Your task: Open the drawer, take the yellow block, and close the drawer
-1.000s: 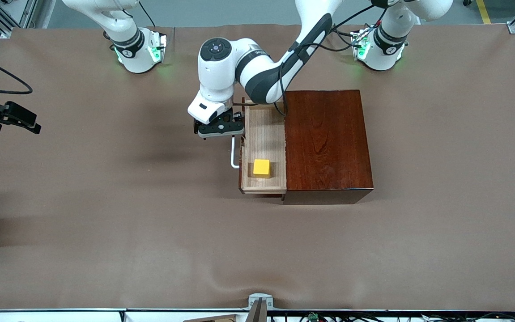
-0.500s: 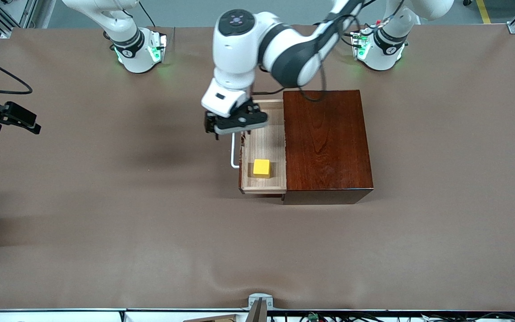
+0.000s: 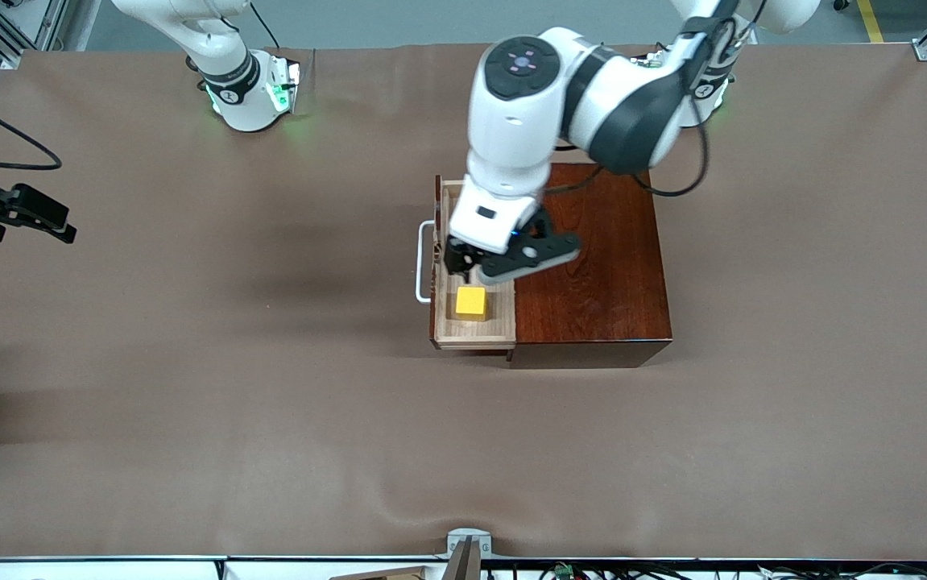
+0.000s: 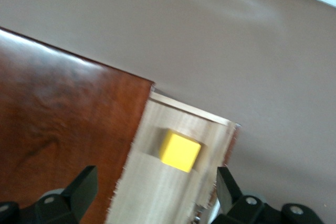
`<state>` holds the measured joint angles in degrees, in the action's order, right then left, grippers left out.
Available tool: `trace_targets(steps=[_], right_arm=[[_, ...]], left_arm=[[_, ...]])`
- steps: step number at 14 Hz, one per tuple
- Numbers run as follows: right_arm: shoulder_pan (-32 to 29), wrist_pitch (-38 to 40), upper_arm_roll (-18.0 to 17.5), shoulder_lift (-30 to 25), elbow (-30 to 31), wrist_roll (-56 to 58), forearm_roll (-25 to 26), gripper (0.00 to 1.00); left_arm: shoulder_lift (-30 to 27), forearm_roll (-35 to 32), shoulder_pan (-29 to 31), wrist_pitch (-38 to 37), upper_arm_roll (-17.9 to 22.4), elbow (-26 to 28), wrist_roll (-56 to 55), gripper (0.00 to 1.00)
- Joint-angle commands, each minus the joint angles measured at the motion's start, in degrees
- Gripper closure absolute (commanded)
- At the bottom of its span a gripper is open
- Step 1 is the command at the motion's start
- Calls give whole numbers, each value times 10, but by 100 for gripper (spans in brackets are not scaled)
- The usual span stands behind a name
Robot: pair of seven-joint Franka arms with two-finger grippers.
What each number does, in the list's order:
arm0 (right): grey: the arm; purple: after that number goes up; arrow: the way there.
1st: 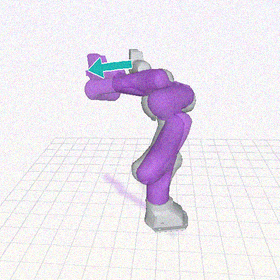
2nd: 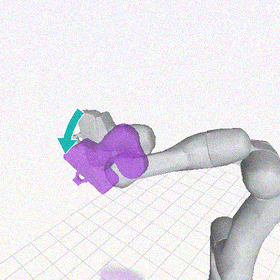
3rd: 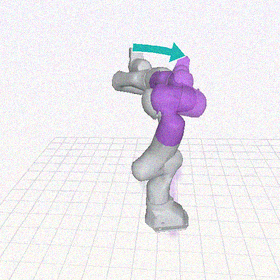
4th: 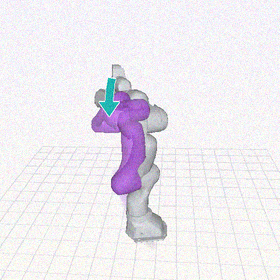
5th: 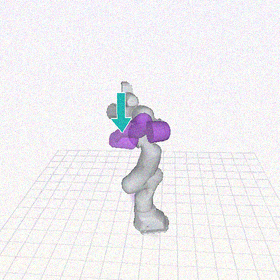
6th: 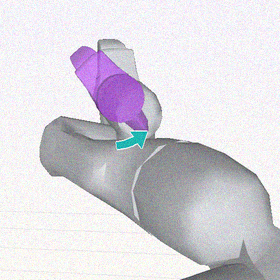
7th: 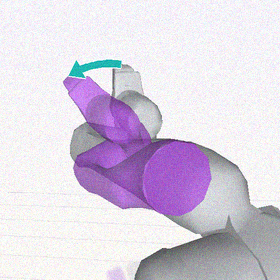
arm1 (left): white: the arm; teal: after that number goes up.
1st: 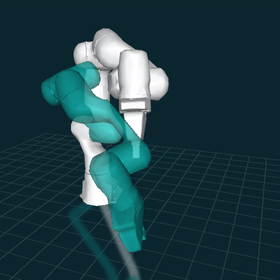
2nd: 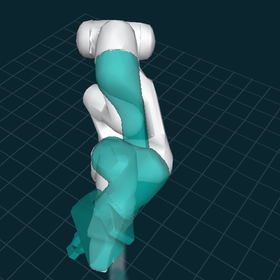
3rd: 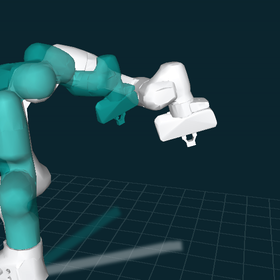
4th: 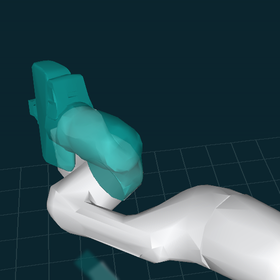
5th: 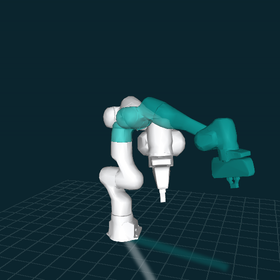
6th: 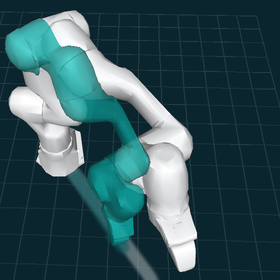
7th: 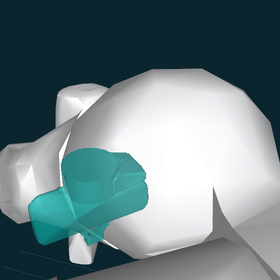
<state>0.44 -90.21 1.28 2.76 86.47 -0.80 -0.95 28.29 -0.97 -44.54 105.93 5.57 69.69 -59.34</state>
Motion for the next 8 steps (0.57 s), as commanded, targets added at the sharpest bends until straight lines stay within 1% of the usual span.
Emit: trace_targets(steps=[1, 3, 6, 8], right_arm=[[27, -10, -3, 0, 2, 1, -5, 0], [56, -15, -3, 5, 1, -1, -6, 0], [97, -25, -3, 12, -2, 5, -22, 0], [132, -39, -2, 21, -2, 36, -21, 0]], left_arm=[[-39, -2, 35, -26, -5, 32, 37, 0], [-67, -4, 69, -34, -6, 61, 88, 0], [-115, -4, 125, -34, -6, 106, 153, 0], [-147, -4, 161, -34, -7, 140, 195, 0]])
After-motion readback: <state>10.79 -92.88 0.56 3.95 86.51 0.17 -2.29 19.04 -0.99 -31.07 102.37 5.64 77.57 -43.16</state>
